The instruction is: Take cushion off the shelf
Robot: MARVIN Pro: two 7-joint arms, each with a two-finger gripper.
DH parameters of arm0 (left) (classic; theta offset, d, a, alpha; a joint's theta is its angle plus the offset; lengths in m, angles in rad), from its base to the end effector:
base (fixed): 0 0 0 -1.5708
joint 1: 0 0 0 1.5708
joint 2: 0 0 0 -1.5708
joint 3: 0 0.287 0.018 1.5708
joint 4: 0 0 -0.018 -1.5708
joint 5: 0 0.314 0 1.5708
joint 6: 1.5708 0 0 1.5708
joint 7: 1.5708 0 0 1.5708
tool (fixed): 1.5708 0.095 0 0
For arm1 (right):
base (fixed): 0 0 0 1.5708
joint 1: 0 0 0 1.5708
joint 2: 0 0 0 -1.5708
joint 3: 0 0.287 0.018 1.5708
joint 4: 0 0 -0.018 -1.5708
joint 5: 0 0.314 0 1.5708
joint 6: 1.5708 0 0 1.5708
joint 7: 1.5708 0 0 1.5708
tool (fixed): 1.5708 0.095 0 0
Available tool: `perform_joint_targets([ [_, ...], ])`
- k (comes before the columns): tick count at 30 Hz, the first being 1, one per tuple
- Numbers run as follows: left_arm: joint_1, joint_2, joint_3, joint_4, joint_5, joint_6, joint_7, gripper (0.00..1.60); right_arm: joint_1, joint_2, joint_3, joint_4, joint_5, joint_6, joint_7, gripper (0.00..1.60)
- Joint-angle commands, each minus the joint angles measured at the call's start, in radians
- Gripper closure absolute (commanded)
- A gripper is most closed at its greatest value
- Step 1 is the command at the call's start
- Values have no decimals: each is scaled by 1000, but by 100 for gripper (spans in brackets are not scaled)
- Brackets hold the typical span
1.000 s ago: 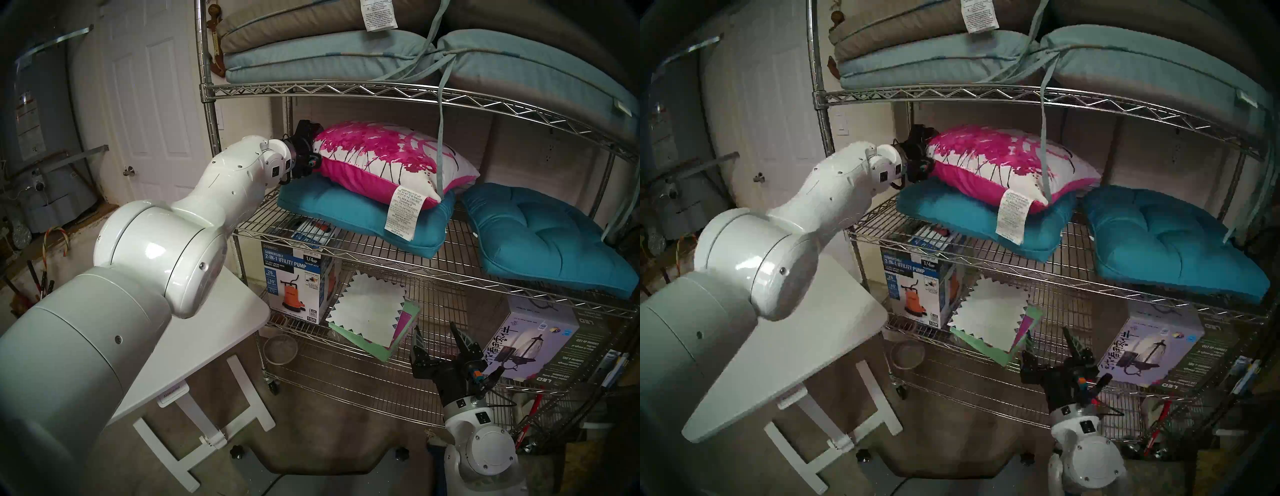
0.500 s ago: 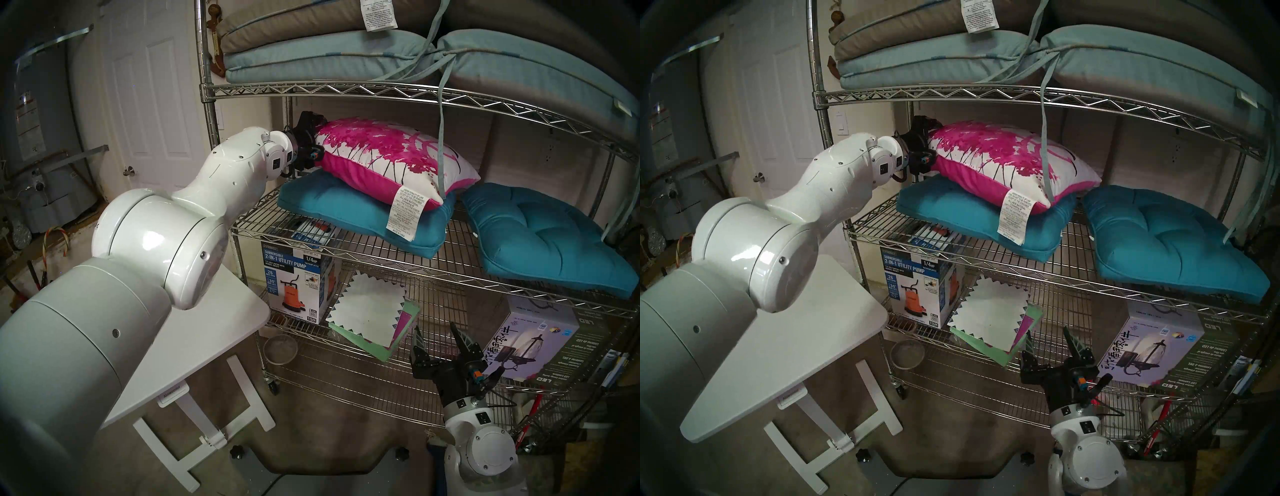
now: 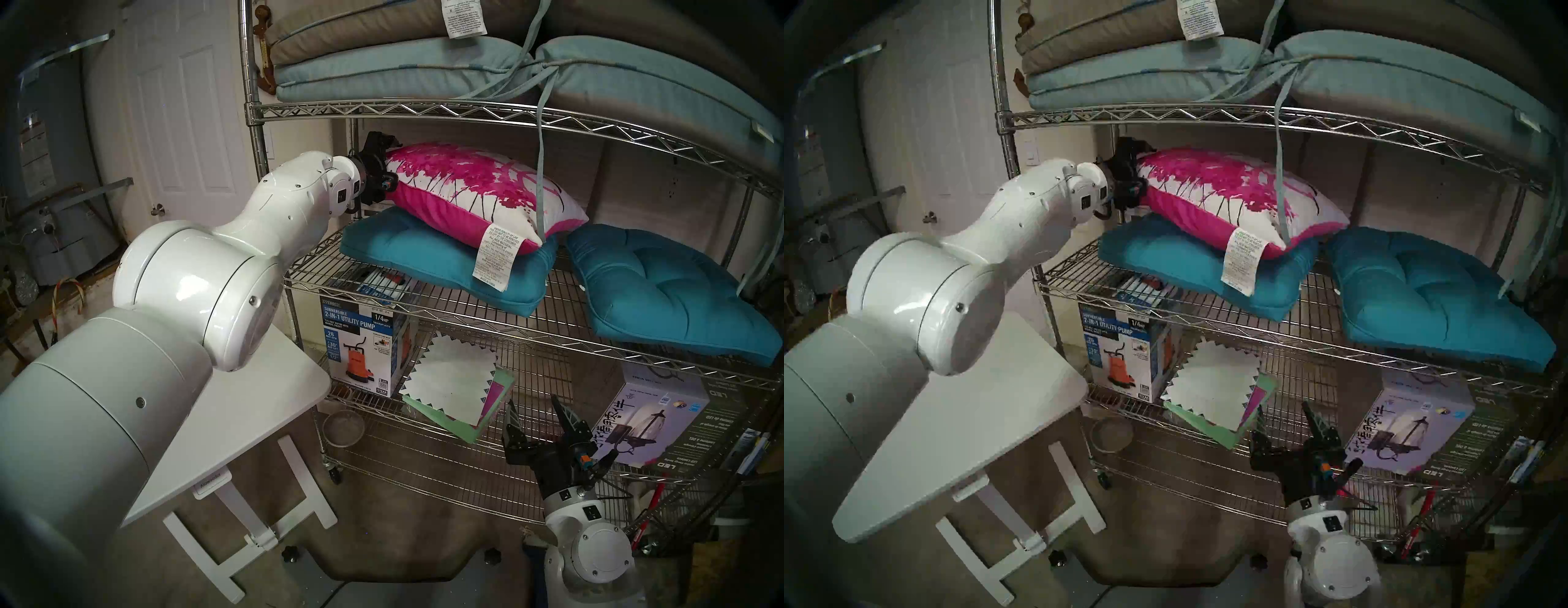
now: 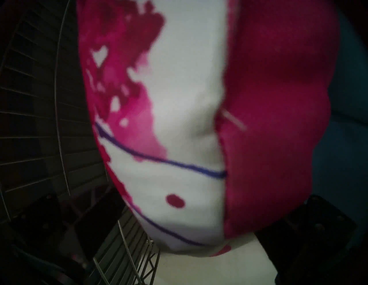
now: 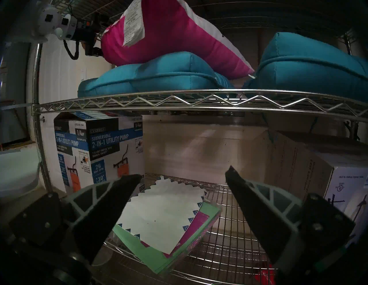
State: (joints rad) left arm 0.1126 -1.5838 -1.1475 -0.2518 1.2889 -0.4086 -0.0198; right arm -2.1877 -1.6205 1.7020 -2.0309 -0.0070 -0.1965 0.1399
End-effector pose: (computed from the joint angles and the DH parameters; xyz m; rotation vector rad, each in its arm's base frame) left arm 0.6819 -0.0871 0.0076 -0.7433 1.5819 -1.4761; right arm 0.2477 -0.0314 -0.3082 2.1643 0.0588 2.2361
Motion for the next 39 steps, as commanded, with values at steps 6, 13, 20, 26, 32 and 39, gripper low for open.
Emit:
perform_joint_targets([
  [6,-22,-5,34,-37,28,-63,10,0,2,-3,-2,-26,1,-4,-2,0],
  [13,14,18,26,-104,23,-99,-8,0,3,-2,-2,-25,1,-5,-1,0],
  [20,63,42,15,-181,13,-119,-42,0,3,-2,-1,-25,1,-5,-1,0],
  [26,105,63,0,-254,4,-116,-89,0,3,-2,-1,-25,1,-5,-1,0],
  [32,143,77,-15,-330,-5,-109,-134,0,3,-2,-1,-25,1,-5,-1,0],
  [39,177,86,-32,-397,-13,-99,-179,0,10,0,-1,-26,-3,-9,-3,0],
])
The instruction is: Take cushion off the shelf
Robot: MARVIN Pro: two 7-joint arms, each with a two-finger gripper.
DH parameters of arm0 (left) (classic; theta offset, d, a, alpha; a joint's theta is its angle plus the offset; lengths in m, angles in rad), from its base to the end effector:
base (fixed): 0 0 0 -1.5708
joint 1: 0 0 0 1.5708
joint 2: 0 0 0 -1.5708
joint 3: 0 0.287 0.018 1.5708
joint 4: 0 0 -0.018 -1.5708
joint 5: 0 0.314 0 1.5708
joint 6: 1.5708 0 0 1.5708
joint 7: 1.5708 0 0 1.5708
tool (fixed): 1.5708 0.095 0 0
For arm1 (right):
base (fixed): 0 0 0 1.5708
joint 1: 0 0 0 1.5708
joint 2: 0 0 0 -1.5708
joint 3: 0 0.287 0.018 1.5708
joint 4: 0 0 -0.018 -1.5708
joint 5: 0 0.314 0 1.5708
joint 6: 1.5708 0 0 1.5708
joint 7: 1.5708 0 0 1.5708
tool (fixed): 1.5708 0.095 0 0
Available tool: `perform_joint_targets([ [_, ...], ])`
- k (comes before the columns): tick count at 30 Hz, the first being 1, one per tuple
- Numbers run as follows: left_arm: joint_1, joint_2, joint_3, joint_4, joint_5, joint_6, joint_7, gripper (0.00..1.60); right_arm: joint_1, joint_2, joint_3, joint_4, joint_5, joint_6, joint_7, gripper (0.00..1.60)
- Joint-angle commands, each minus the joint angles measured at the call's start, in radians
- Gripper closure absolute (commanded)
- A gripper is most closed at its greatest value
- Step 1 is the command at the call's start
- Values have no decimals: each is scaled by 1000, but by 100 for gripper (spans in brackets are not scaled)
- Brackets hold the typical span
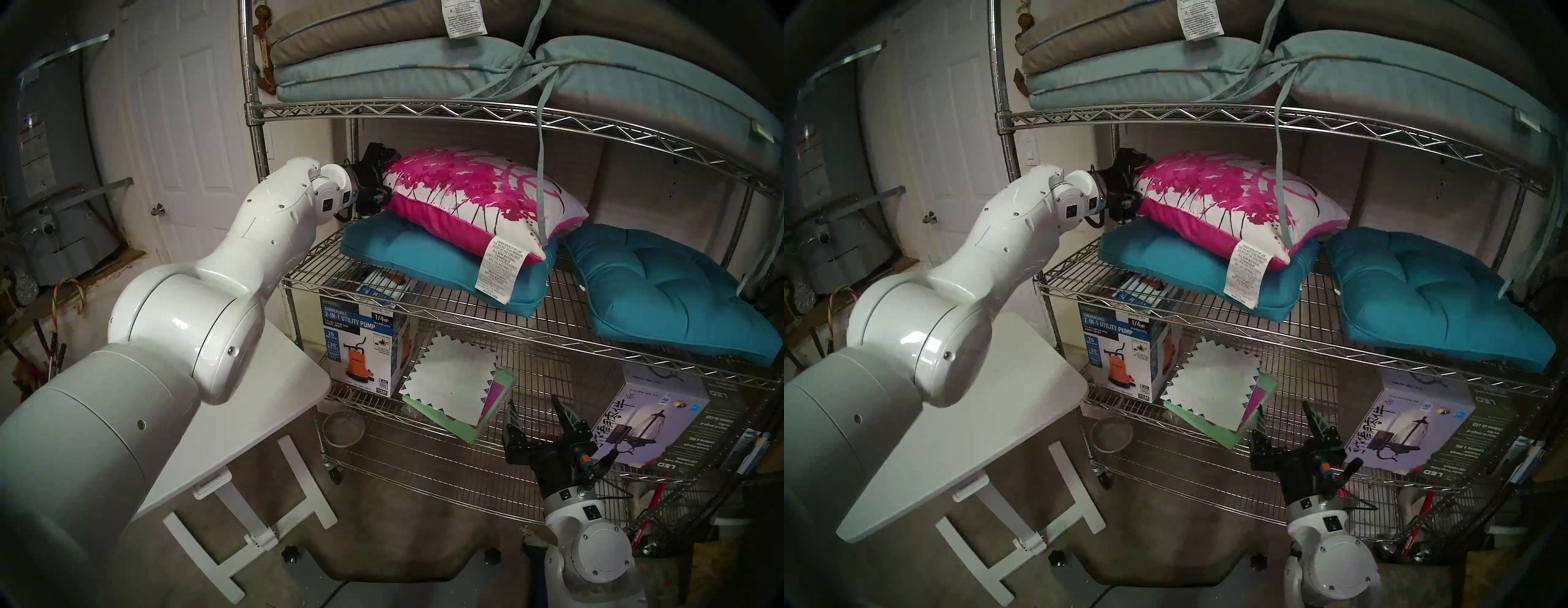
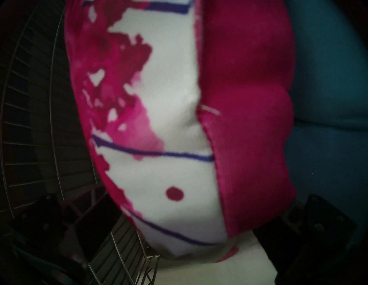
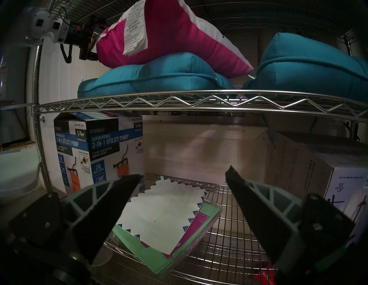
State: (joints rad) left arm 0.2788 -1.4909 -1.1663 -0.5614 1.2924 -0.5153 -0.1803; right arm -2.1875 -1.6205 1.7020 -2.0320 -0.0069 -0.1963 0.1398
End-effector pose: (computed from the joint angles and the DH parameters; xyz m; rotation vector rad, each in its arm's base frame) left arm 0.6645 -0.0767 -0.0094 -0.6410 1.7181 -1.4578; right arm 0.2479 -0.0314 -0.3077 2.1629 0.0587 2.2372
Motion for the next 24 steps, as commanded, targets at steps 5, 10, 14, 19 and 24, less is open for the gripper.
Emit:
perform_joint_targets([
  [5,37,1,-22,-140,-19,18,-45,0,35,14,-1,-26,-29,-14,-4,0],
  [10,68,8,-34,-201,-21,36,-81,0,86,35,-10,-21,-85,-13,-7,0],
  [14,95,12,-44,-254,-23,55,-114,0,128,51,-21,-3,-142,-9,-12,0],
  [19,126,17,-55,-315,-24,77,-151,0,163,80,-47,21,-268,-38,-34,0],
  [24,147,18,-65,-356,-23,94,-181,0,204,99,-70,53,-399,-80,-74,0],
])
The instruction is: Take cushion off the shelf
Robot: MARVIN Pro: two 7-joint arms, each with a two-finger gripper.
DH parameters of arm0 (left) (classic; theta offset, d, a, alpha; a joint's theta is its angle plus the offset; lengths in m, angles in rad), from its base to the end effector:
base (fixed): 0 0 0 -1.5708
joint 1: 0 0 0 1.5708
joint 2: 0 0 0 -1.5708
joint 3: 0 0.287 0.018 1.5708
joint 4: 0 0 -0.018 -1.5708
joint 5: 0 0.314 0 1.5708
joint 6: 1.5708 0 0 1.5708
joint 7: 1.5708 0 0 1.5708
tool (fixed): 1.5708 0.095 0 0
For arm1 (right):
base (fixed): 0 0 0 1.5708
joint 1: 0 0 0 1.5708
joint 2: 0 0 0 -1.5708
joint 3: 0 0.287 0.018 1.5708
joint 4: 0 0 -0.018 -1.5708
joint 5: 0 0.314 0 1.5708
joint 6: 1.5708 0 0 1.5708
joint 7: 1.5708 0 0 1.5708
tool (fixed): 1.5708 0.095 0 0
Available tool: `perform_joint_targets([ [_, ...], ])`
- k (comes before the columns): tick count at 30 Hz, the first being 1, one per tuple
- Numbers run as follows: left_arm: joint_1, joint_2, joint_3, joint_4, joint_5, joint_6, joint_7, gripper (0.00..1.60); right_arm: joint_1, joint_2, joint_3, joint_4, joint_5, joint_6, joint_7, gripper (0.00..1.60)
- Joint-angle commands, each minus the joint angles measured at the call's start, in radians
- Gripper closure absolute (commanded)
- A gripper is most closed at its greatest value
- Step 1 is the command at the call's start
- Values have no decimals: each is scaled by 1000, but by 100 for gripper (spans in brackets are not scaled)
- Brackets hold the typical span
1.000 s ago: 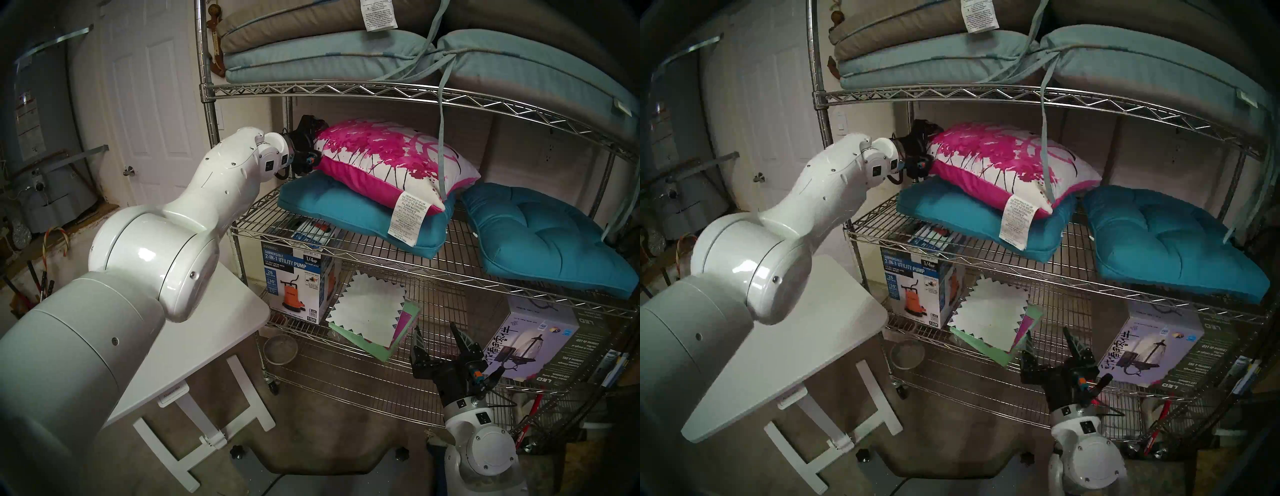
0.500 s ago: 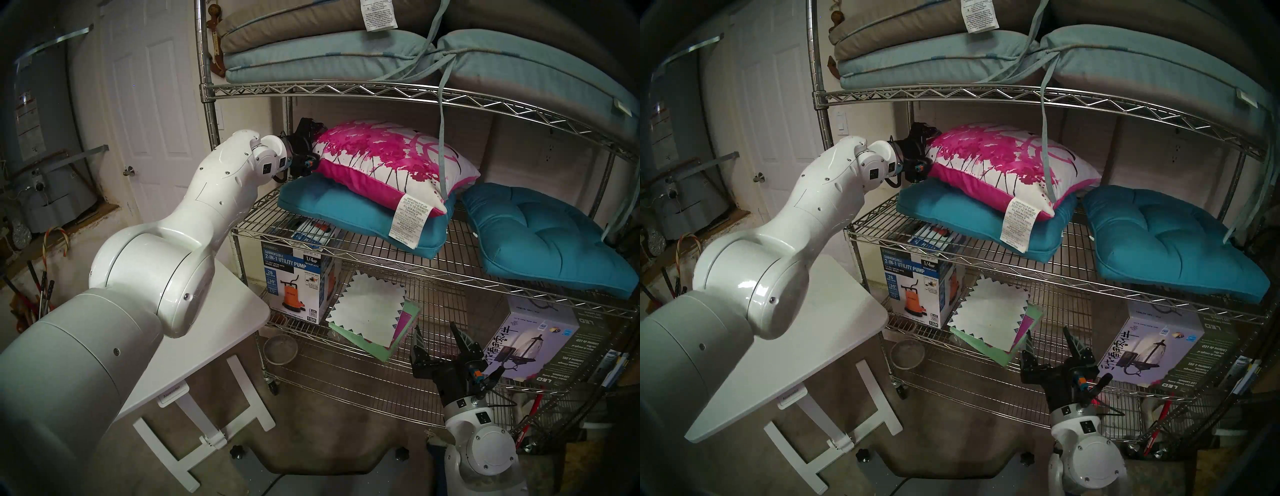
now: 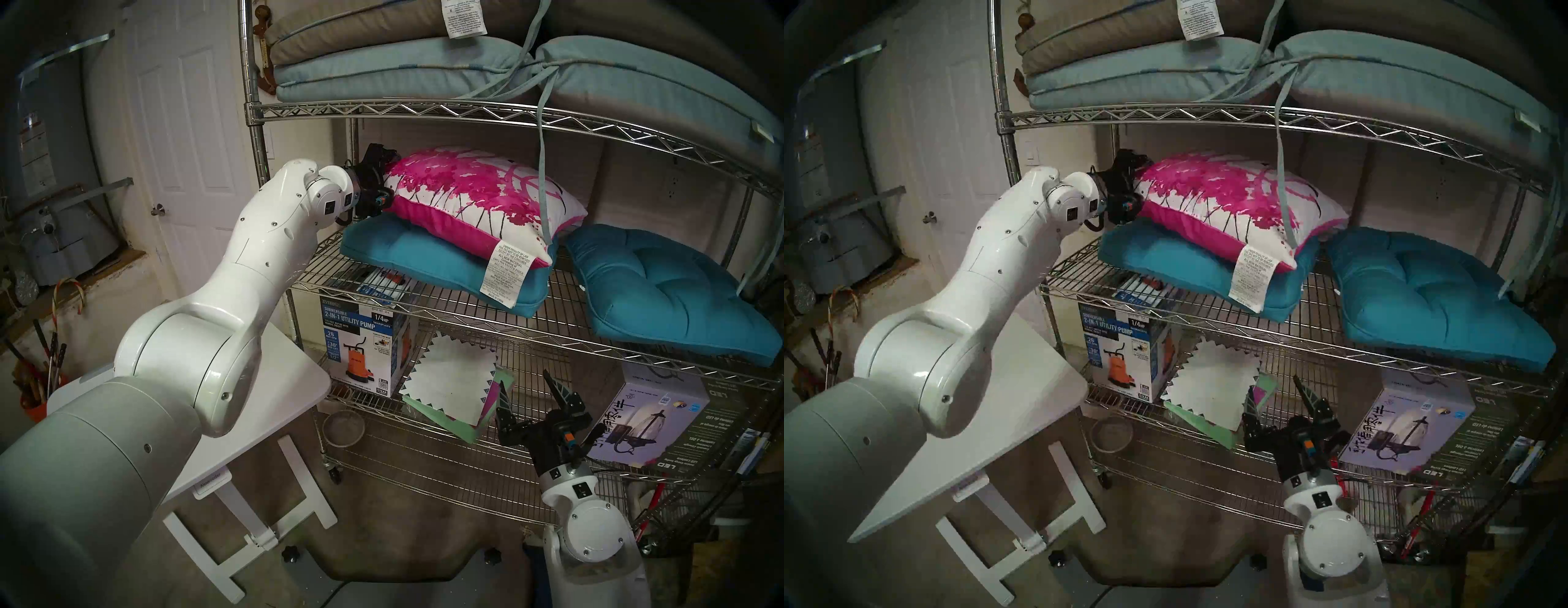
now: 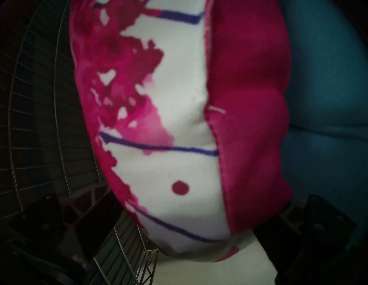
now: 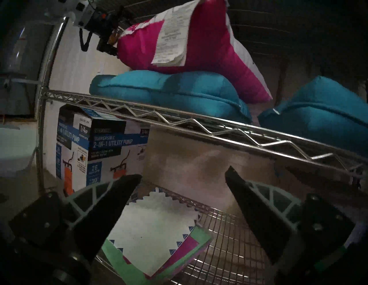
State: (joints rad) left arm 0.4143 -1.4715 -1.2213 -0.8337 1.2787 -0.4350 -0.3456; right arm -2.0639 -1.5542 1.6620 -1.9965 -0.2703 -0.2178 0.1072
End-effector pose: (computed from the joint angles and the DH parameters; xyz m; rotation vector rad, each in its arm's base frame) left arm 0.6432 -0.0819 -0.0073 -0.6842 1.6963 -1.4289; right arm 0.2852 -0.0222 -0.2893 1.9381 0.4329 2.1920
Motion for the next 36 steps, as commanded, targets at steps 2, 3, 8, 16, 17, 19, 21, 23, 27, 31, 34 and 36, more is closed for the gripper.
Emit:
perform_joint_targets([
  [2,18,-2,-13,-96,-9,19,-25,0,99,39,-37,30,-180,-70,-57,0],
  [3,19,-2,-14,-98,-9,21,-28,0,108,45,-39,34,-212,-80,-68,0],
  [8,32,-3,-21,-122,-7,32,-48,0,149,61,-54,62,-338,-113,-119,0],
  [16,45,-4,-28,-148,-6,44,-72,0,237,72,-70,119,-521,-125,-215,0],
  [17,46,-4,-29,-152,-6,45,-75,0,251,71,-71,126,-536,-123,-226,0],
  [19,48,-4,-31,-155,-6,47,-80,0,269,81,-69,134,-579,-127,-249,0],
  [21,50,-4,-32,-159,-6,49,-84,0,290,84,-65,144,-605,-123,-267,0],
  [23,52,-5,-33,-163,-6,50,-88,0,311,95,-60,152,-640,-126,-288,0],
  [27,56,-5,-34,-170,-5,53,-91,0,351,111,-49,168,-687,-127,-315,0],
  [31,59,-4,-35,-176,-5,55,-92,0,383,120,-44,190,-717,-132,-336,0],
  [34,62,-4,-36,-181,-5,57,-93,0,402,132,-38,197,-750,-142,-361,0],
  [36,64,-4,-37,-185,-4,58,-95,0,400,139,-31,183,-775,-152,-383,0],
])
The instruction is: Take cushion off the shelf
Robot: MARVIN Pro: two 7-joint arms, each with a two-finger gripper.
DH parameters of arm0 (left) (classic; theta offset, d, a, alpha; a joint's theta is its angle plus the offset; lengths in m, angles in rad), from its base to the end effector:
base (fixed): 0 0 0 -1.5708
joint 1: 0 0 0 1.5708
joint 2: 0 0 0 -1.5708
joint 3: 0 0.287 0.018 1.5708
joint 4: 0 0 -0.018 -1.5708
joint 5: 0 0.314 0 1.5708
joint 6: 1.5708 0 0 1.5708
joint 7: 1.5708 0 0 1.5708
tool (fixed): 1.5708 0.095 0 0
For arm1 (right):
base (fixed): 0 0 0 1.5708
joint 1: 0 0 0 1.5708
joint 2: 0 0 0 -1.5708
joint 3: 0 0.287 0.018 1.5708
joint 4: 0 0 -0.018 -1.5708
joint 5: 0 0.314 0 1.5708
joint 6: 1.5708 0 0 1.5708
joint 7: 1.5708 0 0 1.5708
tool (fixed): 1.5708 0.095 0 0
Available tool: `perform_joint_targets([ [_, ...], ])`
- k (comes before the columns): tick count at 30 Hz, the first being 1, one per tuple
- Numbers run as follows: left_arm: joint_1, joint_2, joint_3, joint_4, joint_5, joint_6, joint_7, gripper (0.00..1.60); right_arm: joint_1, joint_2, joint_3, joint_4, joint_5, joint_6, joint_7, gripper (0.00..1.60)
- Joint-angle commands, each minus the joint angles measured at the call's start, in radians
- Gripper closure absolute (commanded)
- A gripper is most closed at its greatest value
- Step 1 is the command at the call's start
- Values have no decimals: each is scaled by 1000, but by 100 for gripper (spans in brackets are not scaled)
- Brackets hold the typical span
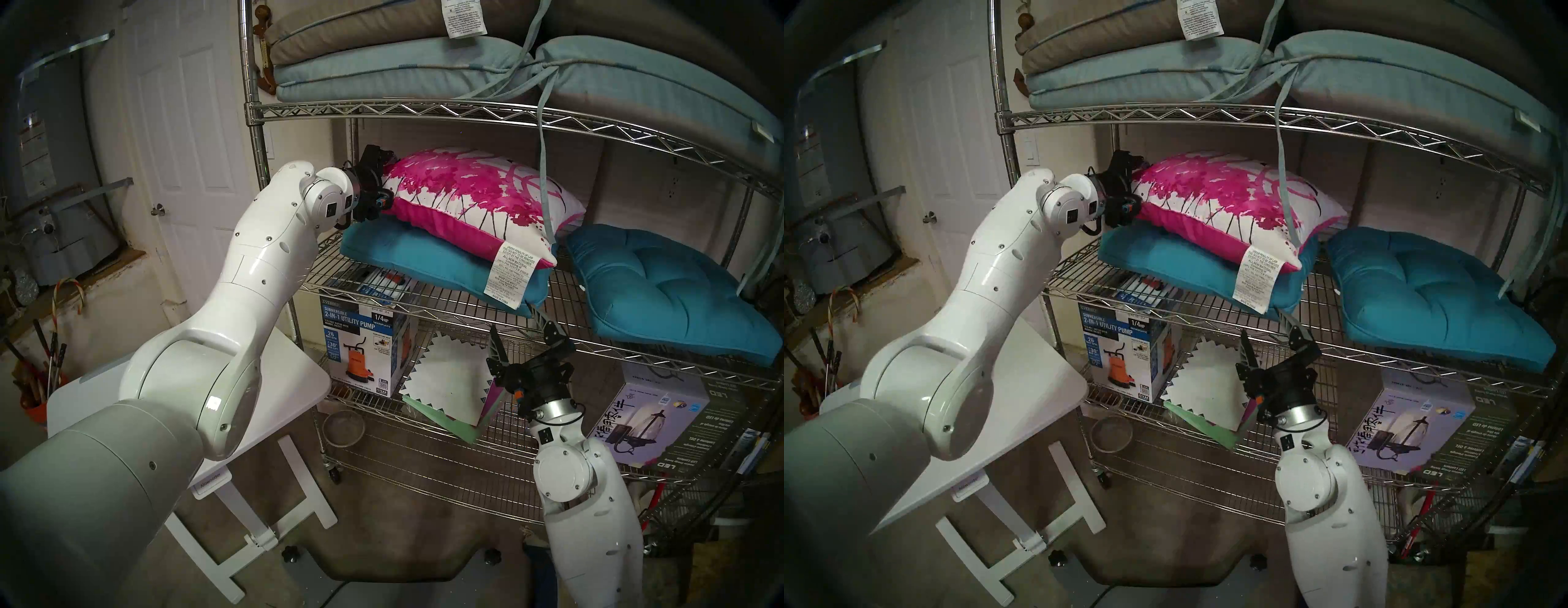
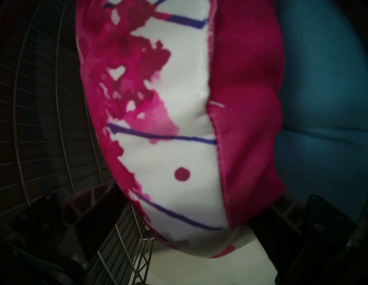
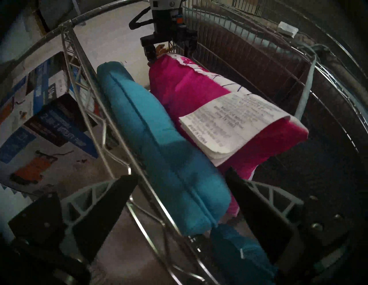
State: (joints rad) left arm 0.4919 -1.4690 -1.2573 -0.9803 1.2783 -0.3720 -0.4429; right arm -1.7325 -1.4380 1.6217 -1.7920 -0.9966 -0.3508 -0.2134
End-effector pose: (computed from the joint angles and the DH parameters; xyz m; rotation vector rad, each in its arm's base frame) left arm 0.6284 -0.0816 -0.0075 -0.7420 1.6730 -1.4068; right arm 0.3717 -0.0290 -0.2439 1.0921 0.8921 1.9031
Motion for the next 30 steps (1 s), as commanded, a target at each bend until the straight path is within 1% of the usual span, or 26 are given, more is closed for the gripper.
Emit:
perform_joint_targets([
  [1,-13,-6,-1,-40,-4,-5,2,0,64,23,13,-31,-54,-20,-67,0],
  [3,-12,-6,-2,-41,-4,-5,1,0,60,24,15,-40,-57,-22,-71,0],
  [6,-9,-6,-3,-46,-3,-4,-1,0,40,34,28,-71,-82,-34,-93,0],
  [9,-8,-6,-4,-48,-3,-4,-3,0,32,38,38,-85,-84,-37,-97,0],
  [13,-7,-6,-6,-50,-3,-4,-5,0,11,44,62,-122,-77,-40,-92,0],
  [15,-6,-7,-7,-52,-2,-4,-6,0,-16,46,69,-159,-71,-51,-86,0],
  [19,-5,-7,-8,-54,-2,-4,-8,0,-33,52,68,-171,-82,-61,-81,0],
  [21,-4,-7,-8,-55,-1,-4,-8,0,-34,56,67,-170,-88,-63,-82,0],
  [24,-4,-7,-9,-55,-1,-4,-9,0,-14,69,60,-153,-107,-75,-89,0],
  [28,-4,-8,-10,-55,0,-5,-9,0,35,95,51,-114,-156,-84,-98,0],
  [29,-4,-8,-10,-55,0,-5,-9,0,59,103,49,-94,-174,-88,-107,0],
  [30,-4,-8,-10,-55,0,-5,-9,0,59,103,49,-94,-174,-88,-107,0],
])
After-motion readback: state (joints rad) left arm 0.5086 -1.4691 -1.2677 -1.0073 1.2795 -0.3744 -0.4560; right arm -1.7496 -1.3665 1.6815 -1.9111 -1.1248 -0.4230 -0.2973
